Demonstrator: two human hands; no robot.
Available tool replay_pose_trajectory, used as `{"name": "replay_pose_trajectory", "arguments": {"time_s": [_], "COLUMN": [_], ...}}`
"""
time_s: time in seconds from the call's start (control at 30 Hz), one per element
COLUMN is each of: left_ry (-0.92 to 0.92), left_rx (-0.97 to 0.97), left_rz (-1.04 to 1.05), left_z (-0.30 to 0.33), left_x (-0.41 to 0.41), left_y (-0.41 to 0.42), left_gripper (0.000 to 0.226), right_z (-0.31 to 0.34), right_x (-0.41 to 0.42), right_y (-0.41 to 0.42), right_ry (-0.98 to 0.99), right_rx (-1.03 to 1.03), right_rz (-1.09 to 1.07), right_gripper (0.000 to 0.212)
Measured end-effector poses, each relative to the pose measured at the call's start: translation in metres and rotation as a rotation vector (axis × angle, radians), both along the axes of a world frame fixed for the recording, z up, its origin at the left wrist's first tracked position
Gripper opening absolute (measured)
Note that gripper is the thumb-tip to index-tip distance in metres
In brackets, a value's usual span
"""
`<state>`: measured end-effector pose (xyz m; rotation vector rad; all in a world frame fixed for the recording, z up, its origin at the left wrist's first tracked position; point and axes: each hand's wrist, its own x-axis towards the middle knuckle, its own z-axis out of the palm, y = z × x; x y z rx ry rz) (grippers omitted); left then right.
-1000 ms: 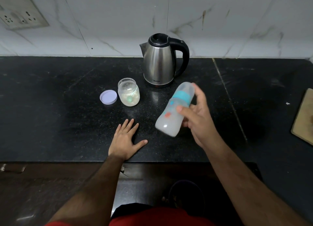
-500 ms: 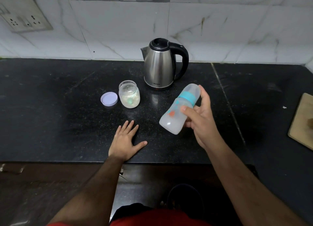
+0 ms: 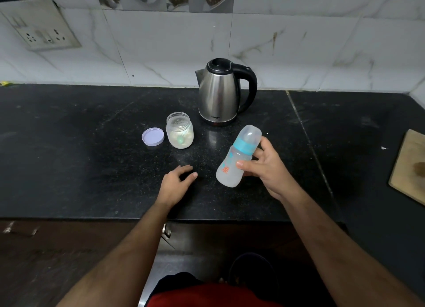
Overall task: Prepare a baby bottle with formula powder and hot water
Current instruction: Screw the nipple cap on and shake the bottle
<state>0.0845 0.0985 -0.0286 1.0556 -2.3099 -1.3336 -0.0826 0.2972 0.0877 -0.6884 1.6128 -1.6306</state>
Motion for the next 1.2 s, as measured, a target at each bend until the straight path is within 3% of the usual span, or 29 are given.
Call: {"name": "replay_pose_trajectory", "arguments": {"time_s": [0.1, 0.2, 0.4, 0.53, 0.87, 1.2], "left_ry": [0.212, 0.319, 0.354, 0.344, 0.327, 0.212], "left_rx": [0.296, 0.481, 0.493, 0.487, 0.509, 0.371], "left_rz": [-0.047, -0.18, -0.344, -0.384, -0.4, -0.354], "left_z": [0.031, 0.061, 0.096, 0.107, 0.093, 0.078], "left_x": [-0.009, -0.019, -0.027, -0.024, -0.03, -0.089], "left_y": [0.008, 0.015, 0.006, -0.006, -0.018, -0.027], "left_gripper": [0.015, 0.021, 0.038, 0.038, 0.039, 0.042], "right_z": [-0.006, -0.006, 0.003, 0.01, -0.002, -0.021], "right_x": [-0.003, -0.003, 0.001, 0.006, 0.008, -0.047], "right_y": [-0.002, -0.008, -0.026, -0.035, -0.047, -0.075], "right_ry": [0.017, 0.043, 0.117, 0.132, 0.158, 0.416], "right_rx": [0.023, 0.054, 0.088, 0.077, 0.095, 0.218], "right_rz": [0.041, 0.08, 0.08, 0.057, -0.001, -0.086], "right_gripper": [0.067, 0.066, 0.067, 0.066, 0.064, 0.066]}}
